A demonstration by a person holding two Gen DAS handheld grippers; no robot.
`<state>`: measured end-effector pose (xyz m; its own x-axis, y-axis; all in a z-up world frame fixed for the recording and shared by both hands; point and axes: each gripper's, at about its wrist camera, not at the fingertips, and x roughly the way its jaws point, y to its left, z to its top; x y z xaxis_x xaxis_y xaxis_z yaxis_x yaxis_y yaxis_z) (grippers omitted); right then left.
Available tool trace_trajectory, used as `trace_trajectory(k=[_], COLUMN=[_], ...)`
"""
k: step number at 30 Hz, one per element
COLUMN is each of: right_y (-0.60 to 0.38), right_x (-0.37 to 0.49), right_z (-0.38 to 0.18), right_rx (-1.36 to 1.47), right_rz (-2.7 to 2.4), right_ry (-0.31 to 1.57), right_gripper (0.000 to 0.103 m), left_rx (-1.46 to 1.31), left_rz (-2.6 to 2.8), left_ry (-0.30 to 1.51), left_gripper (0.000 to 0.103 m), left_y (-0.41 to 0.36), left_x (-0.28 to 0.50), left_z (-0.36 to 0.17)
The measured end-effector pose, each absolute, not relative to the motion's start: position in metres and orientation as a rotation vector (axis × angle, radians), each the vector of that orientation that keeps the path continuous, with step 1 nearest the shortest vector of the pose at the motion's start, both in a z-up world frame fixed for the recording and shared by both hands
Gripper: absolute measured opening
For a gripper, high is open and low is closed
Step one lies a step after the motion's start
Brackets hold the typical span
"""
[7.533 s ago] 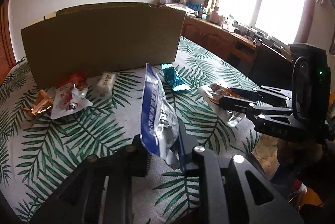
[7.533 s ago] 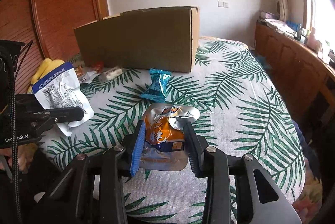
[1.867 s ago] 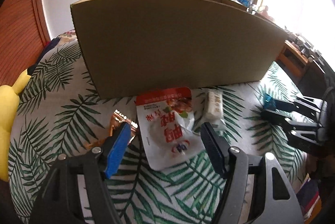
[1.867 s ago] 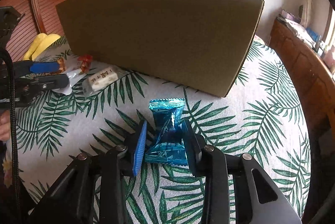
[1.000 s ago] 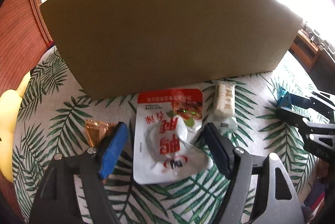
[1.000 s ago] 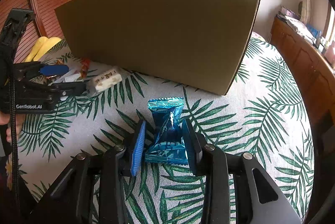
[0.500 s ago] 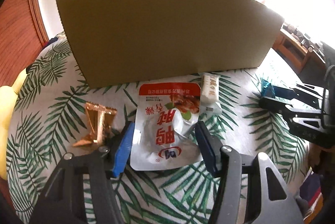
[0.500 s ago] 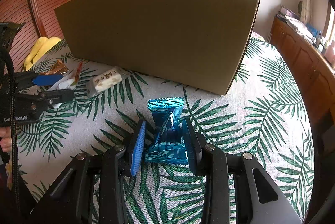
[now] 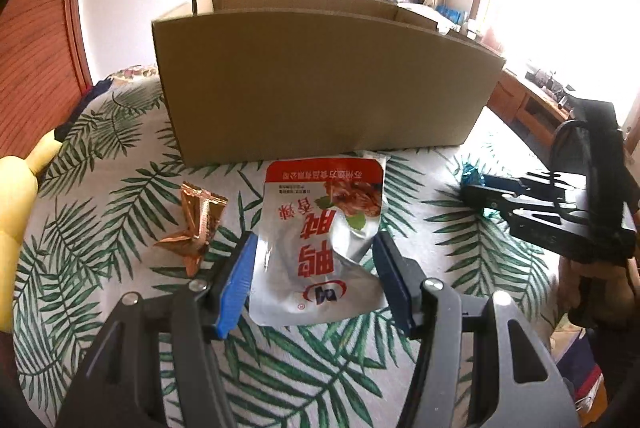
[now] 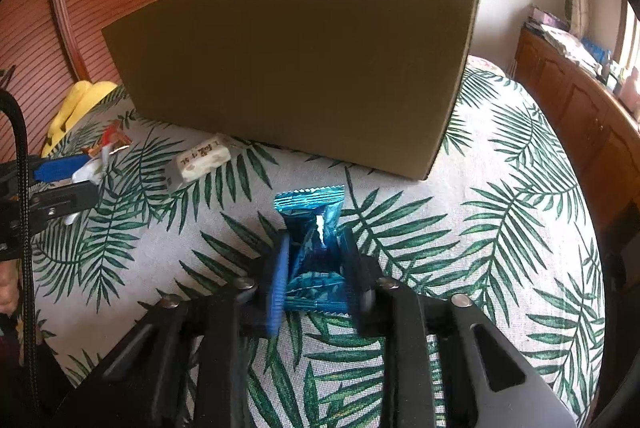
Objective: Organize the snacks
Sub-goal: 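Close the right tool on the blue foil candy while the left tool grips the white duck-neck pouch, then lift the candy and pouch with both tools over the cardboard box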
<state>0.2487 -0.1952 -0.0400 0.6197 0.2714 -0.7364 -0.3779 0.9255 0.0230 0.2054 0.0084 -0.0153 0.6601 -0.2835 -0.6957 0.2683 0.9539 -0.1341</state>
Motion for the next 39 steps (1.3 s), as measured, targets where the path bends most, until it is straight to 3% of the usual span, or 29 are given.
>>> trace_trajectory(k=[12, 27, 39], right_y=[-0.207, -0.219, -0.209], right_x=[0.227, 0.18, 0.18], right_z=[-0.019, 0.066, 0.072], right_rx=[-0.093, -0.094, -0.087], right_rz=[0.383, 0.357, 0.388], right_ry=[0.721, 0.52, 0.507], right_gripper=[0.02, 0.02, 0.02], left_rx=[-0.04, -0.042, -0.04], left_rz=[-0.345, -0.391, -0.394], left_ry=[0.729, 0.631, 0.597], left_gripper=[0.058, 0.058, 0.058], left_y=[0.011, 0.001, -0.003], left_x=[0.184, 0.166, 0.179], left_z=[0.012, 0.061, 0.08])
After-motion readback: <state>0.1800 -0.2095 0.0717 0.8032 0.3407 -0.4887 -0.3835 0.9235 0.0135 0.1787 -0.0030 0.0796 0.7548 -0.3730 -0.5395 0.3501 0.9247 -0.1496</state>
